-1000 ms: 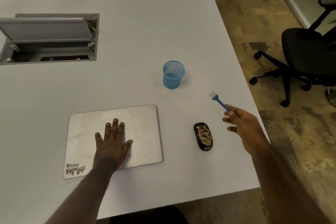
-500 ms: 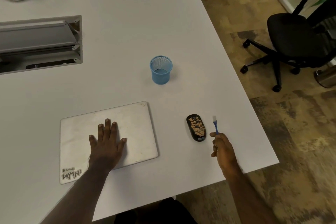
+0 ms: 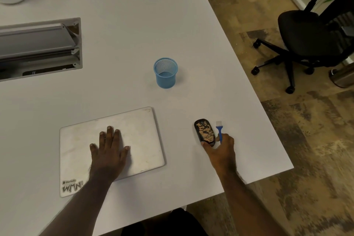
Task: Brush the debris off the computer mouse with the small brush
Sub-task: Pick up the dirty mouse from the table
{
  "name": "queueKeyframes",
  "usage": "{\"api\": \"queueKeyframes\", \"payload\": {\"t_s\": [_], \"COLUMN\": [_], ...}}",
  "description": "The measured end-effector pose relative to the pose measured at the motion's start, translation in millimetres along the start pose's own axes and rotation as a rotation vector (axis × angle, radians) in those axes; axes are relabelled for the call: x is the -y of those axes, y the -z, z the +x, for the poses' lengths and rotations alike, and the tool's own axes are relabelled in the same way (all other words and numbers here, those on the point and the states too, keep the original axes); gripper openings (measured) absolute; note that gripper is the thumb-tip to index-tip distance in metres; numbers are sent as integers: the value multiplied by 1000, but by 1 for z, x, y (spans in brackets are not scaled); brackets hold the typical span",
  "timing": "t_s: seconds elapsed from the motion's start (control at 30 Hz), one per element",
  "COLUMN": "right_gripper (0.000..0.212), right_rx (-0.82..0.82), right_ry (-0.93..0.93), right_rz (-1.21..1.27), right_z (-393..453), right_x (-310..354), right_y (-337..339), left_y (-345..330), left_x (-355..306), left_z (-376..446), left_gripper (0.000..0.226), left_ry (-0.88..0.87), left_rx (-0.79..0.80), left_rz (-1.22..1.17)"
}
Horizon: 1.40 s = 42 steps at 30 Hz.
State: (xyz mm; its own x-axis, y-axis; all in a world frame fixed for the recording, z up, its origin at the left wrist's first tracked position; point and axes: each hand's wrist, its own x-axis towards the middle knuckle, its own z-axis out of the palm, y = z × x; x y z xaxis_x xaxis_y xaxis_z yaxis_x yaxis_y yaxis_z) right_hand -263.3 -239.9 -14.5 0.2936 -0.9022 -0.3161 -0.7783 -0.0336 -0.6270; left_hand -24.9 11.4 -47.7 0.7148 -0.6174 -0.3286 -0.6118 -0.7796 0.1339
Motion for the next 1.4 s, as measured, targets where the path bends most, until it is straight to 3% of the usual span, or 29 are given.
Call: {"api": "queueKeyframes", "payload": {"t_s": [0.17, 0.53, 0.67, 0.8, 0.93, 1.17, 1.4], "right_gripper": [72, 68, 67, 69, 73, 78, 78], "right_rx": [-13, -69, -81, -100, -117, -115, -138], "right_ry": [9, -13, 3, 41, 63, 78, 21], "right_rz": [-88, -127, -111, -79, -39, -47, -76], "right_z": [2, -3, -6, -15, -32, -74, -117], "right_x": [1, 9, 10, 11, 16, 26, 32], "right_y": [-15, -19, -17, -12, 1, 37, 74], "left_y": [2, 1, 8, 10, 20, 47, 69], "left_x": [-1, -6, -29, -78, -137, -206, -232], "left_z": [-1, -3, -1, -9, -29, -56, -83], "left_gripper": [73, 77, 77, 65, 51, 41, 39], "left_ry": [-15, -23, -65, -171, -188, 104, 201], "left_rx": [-32, -83, -134, -179, -28, 566, 755], "left_rz": [-15, -53, -199, -510, -815, -1501, -1800]}}
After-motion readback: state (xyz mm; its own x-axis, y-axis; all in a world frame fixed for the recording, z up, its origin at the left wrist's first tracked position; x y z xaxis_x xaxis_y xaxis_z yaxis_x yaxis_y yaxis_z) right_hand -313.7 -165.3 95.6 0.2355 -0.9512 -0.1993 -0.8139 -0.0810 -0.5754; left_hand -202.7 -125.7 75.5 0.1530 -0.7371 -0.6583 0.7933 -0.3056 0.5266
